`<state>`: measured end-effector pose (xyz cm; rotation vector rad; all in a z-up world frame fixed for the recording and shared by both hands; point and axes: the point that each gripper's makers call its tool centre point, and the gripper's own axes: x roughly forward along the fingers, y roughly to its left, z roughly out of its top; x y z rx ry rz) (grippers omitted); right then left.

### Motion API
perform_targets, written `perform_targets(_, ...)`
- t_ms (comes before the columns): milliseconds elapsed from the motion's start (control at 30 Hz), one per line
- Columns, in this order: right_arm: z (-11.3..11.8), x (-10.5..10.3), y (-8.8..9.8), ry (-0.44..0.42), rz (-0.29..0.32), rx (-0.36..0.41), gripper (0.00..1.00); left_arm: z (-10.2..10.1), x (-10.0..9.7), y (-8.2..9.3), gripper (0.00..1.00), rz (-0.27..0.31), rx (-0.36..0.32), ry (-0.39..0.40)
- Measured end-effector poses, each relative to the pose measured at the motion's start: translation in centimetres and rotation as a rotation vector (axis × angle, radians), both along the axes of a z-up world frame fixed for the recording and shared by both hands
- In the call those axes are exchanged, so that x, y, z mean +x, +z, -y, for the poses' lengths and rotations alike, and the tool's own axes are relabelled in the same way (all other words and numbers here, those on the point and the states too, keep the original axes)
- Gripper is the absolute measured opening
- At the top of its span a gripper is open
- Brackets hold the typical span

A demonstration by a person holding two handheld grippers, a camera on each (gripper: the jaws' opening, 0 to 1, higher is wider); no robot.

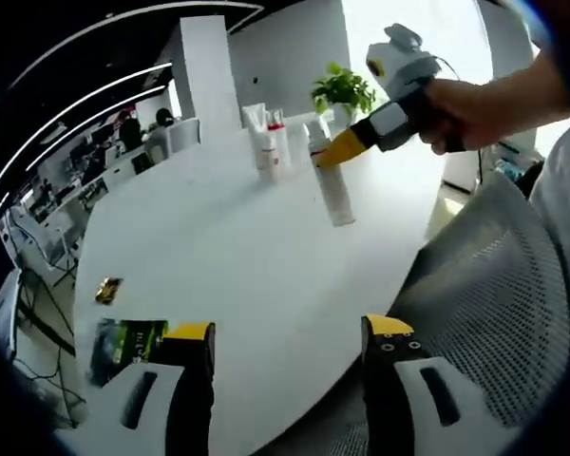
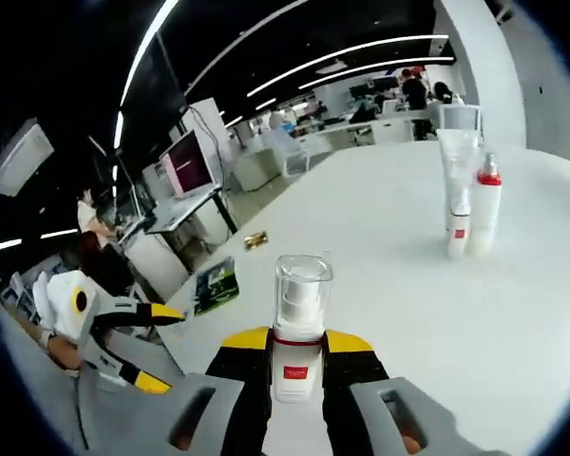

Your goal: Arrange the skincare products in the storage area until every visible bottle or jar stands upright without overlapping.

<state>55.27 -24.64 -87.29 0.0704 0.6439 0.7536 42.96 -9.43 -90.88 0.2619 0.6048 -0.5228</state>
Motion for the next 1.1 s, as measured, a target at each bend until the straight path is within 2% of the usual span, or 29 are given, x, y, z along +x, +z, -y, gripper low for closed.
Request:
perform_targets(100,2.1,1.8,-0.3,-0.037,0.018,-0.023,0.12,0.1,0.2,-0.3,0.72,-0.004,-0.006,0.009)
perform_targets(300,5.0,6.0,-0.9,-0.094,0.068,-0.052,0.12,0.2,0.3,-1.0,0.77,-0.037,-0.019,0.028)
perform_targets(600,7.0,11.1,-2.3,-0.148,0.122,-0.076,0.12,0.1,0.1,-2.2,0.82,-0.099,-0.027,0.056)
perform_targets(733,7.8,13.6,-2.6,-0.195,0.17,-0.084,0.12,0.2,0.0,-2.4,0.82,-0.116,-0.033,0.061)
perform_targets(833,8.3,15.7,-3.2,-0.223,0.198,-0.099,0.12,-0.1,0.1,-2.4,0.76,-0.11,-0.02,0.068)
perform_targets(1100,8.8,18.7,-4.7,-0.291,0.198,-0.114,0.13,-0.3,-0.1,-3.2,0.74,-0.154,-0.02,0.083)
